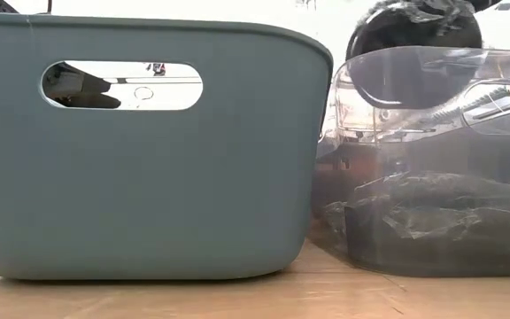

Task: Pick & Place Travel size toiletries
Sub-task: Put the hairbrush into the gray bin, then return to Home Position

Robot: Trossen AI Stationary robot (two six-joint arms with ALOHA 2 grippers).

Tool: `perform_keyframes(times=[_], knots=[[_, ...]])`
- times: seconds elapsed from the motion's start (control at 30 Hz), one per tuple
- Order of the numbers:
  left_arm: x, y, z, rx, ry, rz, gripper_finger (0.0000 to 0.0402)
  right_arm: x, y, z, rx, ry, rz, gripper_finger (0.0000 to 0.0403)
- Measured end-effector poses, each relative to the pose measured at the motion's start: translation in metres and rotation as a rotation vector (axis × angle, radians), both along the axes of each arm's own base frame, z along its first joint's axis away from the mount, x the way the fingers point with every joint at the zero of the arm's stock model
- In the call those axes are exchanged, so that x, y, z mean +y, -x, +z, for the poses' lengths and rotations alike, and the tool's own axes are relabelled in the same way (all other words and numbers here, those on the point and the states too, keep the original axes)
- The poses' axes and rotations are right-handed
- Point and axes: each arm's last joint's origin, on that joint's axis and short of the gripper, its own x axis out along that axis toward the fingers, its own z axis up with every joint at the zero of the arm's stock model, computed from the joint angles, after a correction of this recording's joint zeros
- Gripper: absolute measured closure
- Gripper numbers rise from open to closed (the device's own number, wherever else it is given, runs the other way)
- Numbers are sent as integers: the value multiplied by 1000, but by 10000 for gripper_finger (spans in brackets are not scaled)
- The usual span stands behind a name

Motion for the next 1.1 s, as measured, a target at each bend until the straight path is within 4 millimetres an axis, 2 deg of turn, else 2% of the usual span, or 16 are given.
perform_keyframes(times=[0.17, 0.33, 0.8, 1.1], knots=[[0, 0, 0, -1, 0, 0, 128, 0, -2, -2, 0, 0, -3, 397], [0, 0, 0, 0, 0, 0, 128, -2, -3, 0, -22, 5, -3, 374], [0, 0, 0, 0, 0, 0, 128, -16, -8, 0, -25, 8, -54, 233], [0, 0, 0, 0, 0, 0, 128, -18, -9, -1, -22, 11, -64, 184]])
